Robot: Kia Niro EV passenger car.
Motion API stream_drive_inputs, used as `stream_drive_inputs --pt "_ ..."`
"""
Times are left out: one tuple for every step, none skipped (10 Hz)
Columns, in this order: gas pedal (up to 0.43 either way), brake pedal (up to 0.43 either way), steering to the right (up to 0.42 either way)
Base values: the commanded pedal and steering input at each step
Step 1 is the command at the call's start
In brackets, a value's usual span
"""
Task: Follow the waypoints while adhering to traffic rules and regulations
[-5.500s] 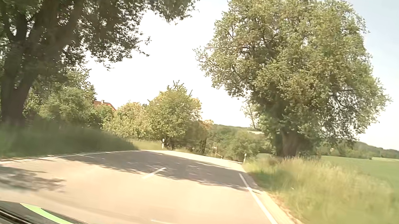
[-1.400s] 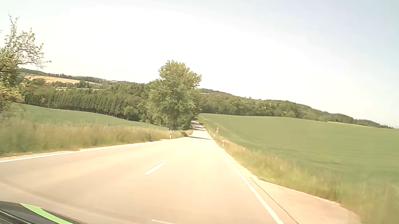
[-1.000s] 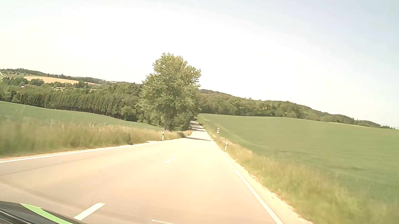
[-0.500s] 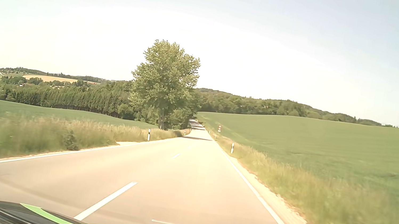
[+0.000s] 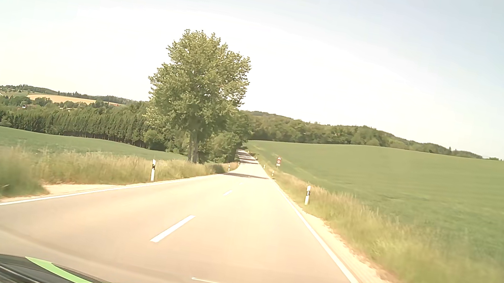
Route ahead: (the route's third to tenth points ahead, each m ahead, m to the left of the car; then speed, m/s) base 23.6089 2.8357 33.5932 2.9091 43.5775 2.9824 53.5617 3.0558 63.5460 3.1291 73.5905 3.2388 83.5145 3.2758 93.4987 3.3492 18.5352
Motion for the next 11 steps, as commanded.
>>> stream_drive_inputs --pt "0.0 0.238 0.0" --pt "0.0 0.238 0.0" --pt "0.0 0.238 0.0" --pt "0.0 0.244 -0.001" --pt "0.0 0.25 -0.001" --pt "0.0 0.256 -0.001" --pt "0.0 0.256 -0.001" --pt "0.0 0.256 0.0" --pt "0.0 0.256 0.002" --pt "0.0 0.256 0.002" --pt "0.0 0.262 0.001"
